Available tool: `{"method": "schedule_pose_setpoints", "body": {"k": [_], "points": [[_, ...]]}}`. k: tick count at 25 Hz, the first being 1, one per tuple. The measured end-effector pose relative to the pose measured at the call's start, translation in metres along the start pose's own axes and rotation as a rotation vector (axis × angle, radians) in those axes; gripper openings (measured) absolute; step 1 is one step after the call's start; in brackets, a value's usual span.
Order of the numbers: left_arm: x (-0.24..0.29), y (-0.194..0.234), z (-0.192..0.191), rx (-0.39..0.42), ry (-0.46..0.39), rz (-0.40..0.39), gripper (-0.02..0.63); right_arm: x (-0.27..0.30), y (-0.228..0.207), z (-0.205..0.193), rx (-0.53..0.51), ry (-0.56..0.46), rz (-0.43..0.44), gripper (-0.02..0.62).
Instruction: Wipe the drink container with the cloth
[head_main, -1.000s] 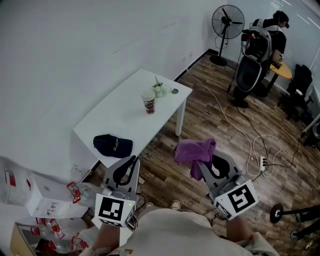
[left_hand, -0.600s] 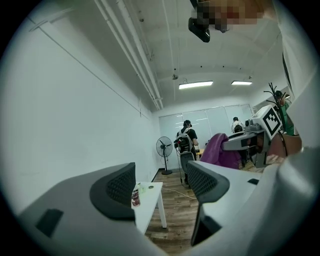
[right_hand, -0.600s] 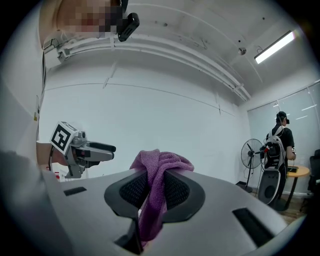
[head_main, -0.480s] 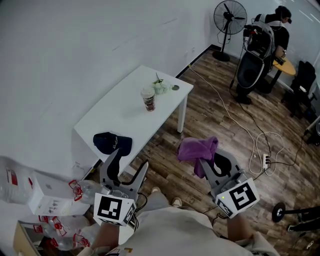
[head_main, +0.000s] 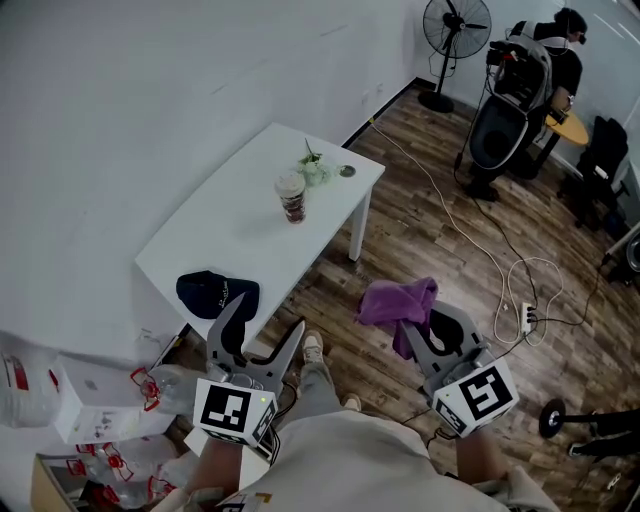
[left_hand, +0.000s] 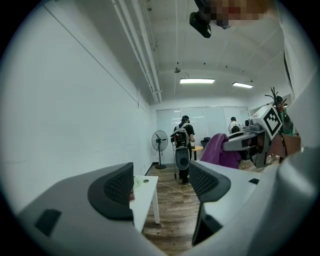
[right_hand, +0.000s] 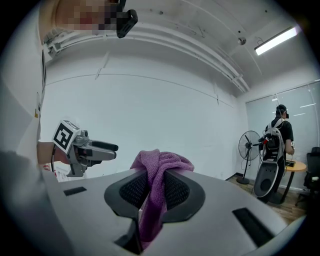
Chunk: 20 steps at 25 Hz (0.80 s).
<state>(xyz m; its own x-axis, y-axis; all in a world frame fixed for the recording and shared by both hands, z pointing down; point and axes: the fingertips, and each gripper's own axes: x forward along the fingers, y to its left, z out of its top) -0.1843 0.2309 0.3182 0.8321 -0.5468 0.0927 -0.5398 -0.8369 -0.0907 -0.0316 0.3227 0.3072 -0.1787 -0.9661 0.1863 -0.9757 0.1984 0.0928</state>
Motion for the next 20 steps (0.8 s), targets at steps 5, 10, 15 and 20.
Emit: {"method": "schedule_pose_setpoints", "body": {"k": [5,10,15,20], "points": [[0.039,0.034,-0.008,-0.053,0.000,-0.020,0.342,0.044,-0.020,-0.002,0.000,0.032,-0.010,0.083],[0.086,0.074,-0.018,-0.058,0.020,-0.030,0.342,0.104,-0.046,-0.002,0.000,0.066,-0.005,0.083],[0.133,0.124,-0.025,-0.095,0.033,-0.040,0.344,0.173,-0.070,0.016,-0.026,0.083,0.022,0.083],[0.175,0.169,-0.031,-0.078,0.052,-0.066,0.350,0.241,-0.089,0.037,-0.040,0.079,0.025,0.083]]}}
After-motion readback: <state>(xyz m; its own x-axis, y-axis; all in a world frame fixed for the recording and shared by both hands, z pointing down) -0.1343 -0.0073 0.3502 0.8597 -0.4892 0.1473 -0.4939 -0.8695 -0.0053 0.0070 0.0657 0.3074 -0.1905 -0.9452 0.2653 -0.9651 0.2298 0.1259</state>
